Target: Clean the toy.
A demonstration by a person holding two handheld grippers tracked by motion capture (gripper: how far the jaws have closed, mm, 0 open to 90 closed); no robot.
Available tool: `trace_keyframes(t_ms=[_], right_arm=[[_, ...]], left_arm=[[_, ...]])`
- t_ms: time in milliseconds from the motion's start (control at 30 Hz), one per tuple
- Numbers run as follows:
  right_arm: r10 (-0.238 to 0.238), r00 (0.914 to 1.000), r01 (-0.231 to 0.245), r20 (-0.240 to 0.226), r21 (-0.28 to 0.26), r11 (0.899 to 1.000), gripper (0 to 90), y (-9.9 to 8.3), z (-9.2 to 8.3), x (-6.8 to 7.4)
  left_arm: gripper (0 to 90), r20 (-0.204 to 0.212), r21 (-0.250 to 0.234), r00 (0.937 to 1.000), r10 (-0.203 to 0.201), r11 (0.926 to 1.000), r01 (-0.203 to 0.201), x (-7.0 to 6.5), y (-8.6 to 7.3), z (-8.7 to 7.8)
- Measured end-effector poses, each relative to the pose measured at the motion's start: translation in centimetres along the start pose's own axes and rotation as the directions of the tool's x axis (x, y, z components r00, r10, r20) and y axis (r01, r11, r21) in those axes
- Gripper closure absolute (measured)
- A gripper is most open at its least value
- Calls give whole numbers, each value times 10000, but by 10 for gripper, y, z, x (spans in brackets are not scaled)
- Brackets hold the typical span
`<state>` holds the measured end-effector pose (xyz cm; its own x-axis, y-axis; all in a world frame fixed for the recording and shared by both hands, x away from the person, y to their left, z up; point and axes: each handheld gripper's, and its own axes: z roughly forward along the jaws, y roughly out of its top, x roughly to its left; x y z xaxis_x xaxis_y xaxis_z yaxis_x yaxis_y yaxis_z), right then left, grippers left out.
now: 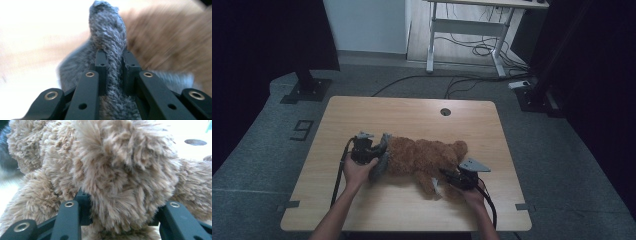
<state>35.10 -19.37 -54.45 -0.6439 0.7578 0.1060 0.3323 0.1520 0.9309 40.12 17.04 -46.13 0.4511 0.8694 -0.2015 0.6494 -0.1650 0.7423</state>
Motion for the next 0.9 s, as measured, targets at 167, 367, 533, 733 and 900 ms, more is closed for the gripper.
trace_keyframes(t_ms=[167, 367, 533, 733, 900], right_arm=[[-76, 10000, 76, 48, -34, 10000, 521, 0, 0, 1], [-247, 9994, 250, 252, -128, 9996, 516, 0, 2, 0], [-317, 9990, 320, 303, -100, 9994, 508, 0, 3, 0], [-270, 9987, 264, 421, 147, 9995, 302, -1, 1, 3], [48, 9998, -59, 190, 590, 9982, 136, 2, -6, 2]], left_arm=[[771, 188, -610, 9970, 755, 9954, -743, -29, 36, -8], [766, 524, -373, 9925, 1105, 9934, -1086, -55, 58, 17], [766, 940, 68, 9897, 1077, 9940, -1088, -63, 41, 42], [778, 1117, -553, 9844, 1360, 9899, -1305, -63, 8, 38], [785, 1197, -1115, 9836, 1352, 9862, -1220, -64, -13, 29]])
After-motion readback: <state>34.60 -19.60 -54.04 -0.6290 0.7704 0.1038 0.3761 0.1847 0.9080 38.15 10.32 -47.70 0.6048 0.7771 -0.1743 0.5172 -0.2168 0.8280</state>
